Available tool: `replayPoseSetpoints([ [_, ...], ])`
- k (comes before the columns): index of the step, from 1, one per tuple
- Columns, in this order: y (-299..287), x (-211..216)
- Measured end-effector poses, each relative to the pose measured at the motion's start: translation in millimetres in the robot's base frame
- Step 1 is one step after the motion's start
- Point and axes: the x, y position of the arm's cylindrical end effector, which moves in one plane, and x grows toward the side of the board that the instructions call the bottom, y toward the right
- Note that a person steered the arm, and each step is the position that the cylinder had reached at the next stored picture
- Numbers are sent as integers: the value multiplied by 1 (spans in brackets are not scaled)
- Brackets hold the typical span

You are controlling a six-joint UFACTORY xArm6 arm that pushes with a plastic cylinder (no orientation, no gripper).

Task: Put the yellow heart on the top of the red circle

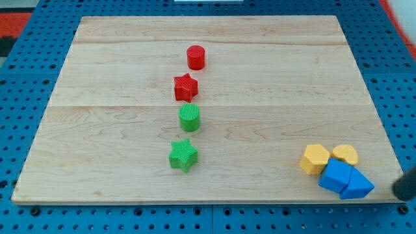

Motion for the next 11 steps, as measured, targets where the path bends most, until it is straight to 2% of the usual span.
replayPoseSetpoints([
  [1,-52,-35],
  [2,-76,-49],
  [3,-14,-55],
  [4,69,-22],
  [5,67,13],
  [6,39,12],
  [7,-32,13],
  [9,-115,4],
  [10,-144,0],
  [11,-142,-23],
])
